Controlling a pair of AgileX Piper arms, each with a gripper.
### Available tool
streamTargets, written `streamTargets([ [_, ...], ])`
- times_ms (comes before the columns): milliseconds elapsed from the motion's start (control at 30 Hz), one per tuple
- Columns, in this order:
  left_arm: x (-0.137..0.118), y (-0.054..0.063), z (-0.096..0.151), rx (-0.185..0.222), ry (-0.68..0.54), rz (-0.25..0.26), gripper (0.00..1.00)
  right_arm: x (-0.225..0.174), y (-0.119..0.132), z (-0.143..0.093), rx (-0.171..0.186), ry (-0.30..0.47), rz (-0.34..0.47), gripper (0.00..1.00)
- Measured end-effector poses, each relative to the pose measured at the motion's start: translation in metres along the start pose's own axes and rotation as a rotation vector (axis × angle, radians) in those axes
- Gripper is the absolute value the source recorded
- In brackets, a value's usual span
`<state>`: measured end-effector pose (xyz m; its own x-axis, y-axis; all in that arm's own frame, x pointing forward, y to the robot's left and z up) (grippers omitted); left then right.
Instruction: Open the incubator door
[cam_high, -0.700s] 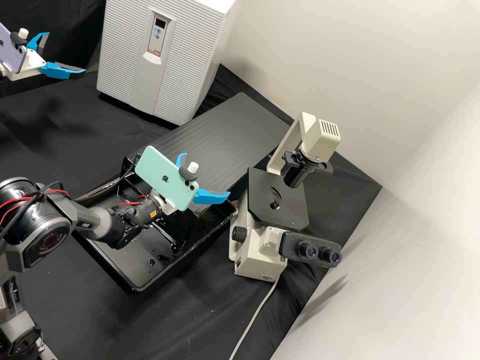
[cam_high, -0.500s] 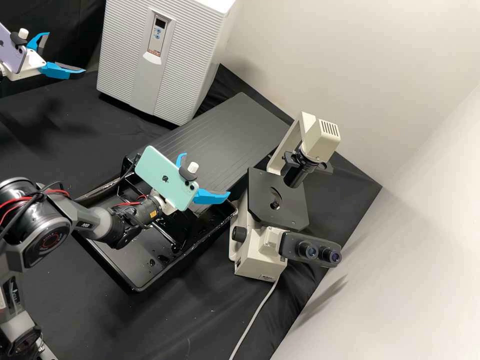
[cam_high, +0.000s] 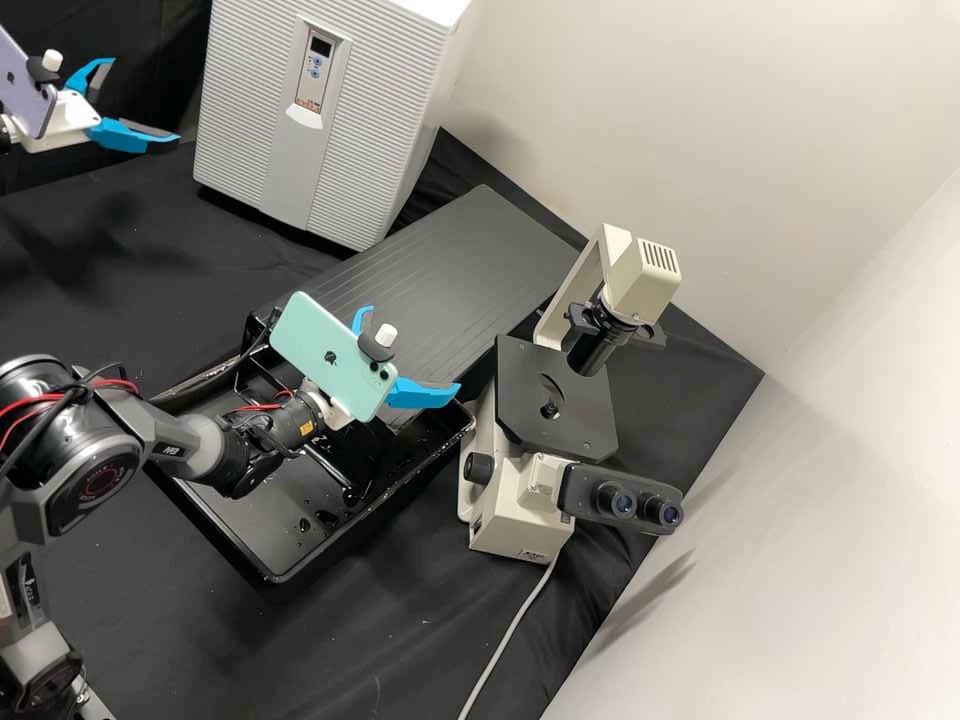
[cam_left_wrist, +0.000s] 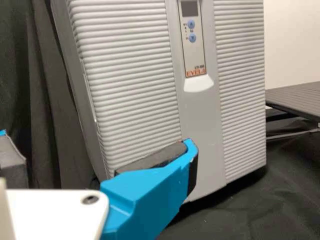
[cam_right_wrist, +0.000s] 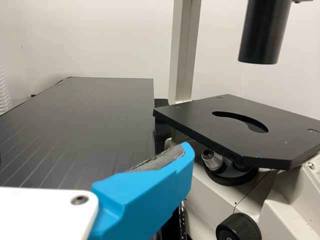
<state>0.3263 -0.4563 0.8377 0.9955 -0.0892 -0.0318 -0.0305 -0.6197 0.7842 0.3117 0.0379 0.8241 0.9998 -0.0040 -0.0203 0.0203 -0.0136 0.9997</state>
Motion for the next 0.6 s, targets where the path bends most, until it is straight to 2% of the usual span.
streamTargets([
  [133, 0.019, 0.003, -0.003, 0.02, -0.028, 0.013, 1.0, 0.0, 0.0, 0.0, 0.0, 0.0, 0.0, 1.0],
  [267, 0.037, 0.002, -0.007, 0.013, -0.026, -0.011, 1.0, 0.0, 0.0, 0.0, 0.0, 0.0, 0.0, 1.0],
  [433, 0.056, 0.003, -0.011, -0.024, -0.028, -0.017, 1.0, 0.0, 0.0, 0.0, 0.0, 0.0, 0.0, 1.0],
  [600, 0.072, 0.006, -0.008, -0.042, -0.095, -0.009, 1.0, 0.0, 0.0, 0.0, 0.0, 0.0, 0.0, 1.0],
])
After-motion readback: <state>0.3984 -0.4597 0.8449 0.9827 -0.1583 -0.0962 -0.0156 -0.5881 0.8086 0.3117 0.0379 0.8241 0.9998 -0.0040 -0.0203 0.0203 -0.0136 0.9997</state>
